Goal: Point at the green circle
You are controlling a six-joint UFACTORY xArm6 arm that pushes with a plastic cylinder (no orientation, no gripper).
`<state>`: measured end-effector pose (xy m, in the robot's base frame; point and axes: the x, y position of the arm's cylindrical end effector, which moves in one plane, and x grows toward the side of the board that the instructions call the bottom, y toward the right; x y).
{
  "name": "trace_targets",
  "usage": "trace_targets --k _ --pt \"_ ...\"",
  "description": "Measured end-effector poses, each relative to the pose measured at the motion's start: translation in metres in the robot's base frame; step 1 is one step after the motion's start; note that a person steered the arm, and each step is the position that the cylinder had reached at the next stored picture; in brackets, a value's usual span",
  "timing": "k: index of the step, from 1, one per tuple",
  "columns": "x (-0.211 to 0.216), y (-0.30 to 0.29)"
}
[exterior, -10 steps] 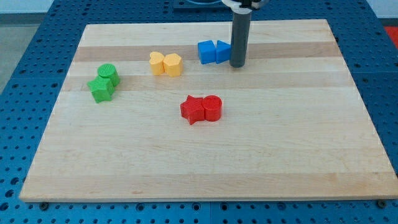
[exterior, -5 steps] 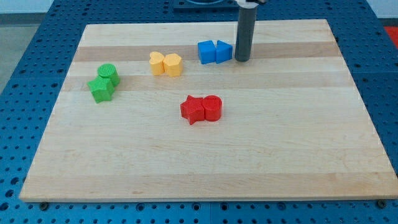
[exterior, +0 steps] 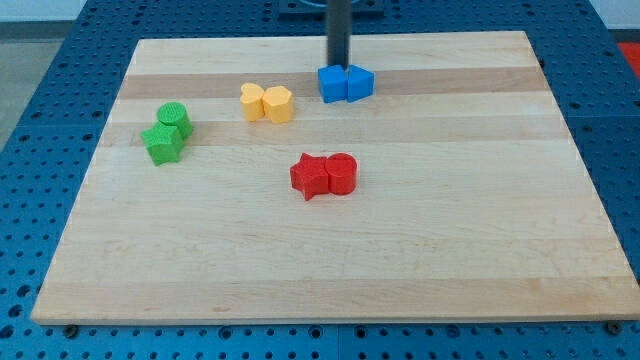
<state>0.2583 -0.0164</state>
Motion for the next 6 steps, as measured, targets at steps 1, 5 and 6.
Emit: trace_targets --k 1,5,6 --pt "0.004 -0.046" --pt "0.048 -0.207" --pt "0.065 -0.213"
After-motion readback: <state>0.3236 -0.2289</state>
